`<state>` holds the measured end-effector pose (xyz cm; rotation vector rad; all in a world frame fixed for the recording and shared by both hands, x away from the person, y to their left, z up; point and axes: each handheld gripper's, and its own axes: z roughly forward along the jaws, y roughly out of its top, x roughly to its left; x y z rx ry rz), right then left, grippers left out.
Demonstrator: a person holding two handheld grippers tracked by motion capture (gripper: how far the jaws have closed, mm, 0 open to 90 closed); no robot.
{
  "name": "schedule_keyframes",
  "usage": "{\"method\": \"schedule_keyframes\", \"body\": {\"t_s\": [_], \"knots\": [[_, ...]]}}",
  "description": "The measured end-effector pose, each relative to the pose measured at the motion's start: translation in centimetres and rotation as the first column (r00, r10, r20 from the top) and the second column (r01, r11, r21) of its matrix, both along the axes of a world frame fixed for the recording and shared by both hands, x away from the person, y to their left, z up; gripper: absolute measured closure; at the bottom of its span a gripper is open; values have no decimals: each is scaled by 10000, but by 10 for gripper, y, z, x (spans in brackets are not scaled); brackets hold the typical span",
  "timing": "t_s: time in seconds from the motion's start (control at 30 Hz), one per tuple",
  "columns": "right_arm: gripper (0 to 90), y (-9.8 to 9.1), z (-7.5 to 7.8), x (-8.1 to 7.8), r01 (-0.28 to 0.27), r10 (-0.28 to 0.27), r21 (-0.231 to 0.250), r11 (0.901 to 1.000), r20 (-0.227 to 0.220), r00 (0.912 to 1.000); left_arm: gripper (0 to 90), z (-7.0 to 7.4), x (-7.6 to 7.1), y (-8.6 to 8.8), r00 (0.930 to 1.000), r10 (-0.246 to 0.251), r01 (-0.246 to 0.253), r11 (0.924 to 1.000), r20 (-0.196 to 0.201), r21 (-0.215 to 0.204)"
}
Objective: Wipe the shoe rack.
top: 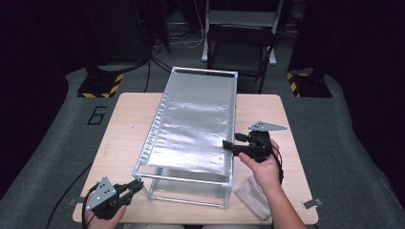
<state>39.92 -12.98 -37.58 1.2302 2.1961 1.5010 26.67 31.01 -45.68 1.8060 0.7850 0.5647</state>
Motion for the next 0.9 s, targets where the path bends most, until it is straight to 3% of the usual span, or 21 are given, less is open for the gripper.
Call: {"method": "schedule_keyframes", "body": {"t_s": [0.37,0.9], "knots": [[335,-2,-6,6,-351,379,584,9977,-478,9981,810,-1,0,0,9999,-102,102,9999,-57,27],[356,3,-6,7,-641,663,634,9959,-337,9972,811,-4,-2,3,9999,-123,123,9999,-14,-71]]}}
